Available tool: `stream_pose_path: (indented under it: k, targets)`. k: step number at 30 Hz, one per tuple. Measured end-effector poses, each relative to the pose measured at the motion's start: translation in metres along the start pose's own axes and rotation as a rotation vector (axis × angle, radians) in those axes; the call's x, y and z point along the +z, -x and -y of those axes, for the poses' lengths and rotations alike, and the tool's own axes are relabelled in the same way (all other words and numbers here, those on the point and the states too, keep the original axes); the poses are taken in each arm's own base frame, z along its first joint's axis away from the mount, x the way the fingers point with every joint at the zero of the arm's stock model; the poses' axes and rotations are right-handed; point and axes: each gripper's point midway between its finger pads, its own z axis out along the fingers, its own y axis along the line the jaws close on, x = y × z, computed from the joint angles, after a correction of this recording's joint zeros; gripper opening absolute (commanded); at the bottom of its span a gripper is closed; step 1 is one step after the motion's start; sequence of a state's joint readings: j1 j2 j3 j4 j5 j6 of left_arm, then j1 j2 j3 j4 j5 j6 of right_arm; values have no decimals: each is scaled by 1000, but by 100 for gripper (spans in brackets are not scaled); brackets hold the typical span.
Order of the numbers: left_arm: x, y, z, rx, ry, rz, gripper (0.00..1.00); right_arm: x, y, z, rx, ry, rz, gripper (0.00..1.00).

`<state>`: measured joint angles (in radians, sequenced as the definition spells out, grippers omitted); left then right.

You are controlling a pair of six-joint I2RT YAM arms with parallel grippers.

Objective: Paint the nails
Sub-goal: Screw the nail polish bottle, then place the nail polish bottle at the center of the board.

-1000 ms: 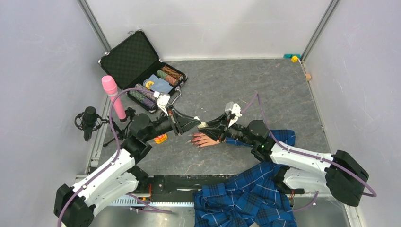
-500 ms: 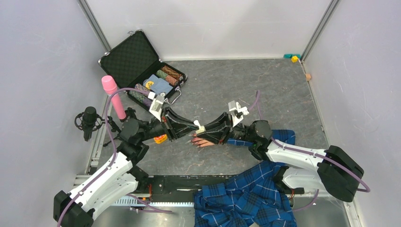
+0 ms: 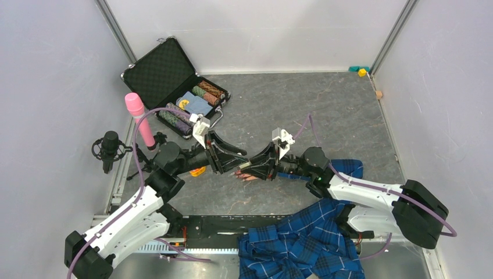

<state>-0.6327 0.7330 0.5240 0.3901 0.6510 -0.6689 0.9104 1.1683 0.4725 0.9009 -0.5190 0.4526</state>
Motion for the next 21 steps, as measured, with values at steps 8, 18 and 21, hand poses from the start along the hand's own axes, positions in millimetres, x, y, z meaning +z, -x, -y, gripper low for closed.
stream_pose_path:
  k: [8,18,21]
  targets:
    - [4,-1,-9,-13,33,-3,16,-1,-6,1,-9,-4,-23,0]
    - [3,-4,-22,-9,111,-21,2,-3,-12,9,3,-60,-46,40]
    - [2,-4,-32,-12,171,-22,2,-6,-13,17,-12,-116,-54,65]
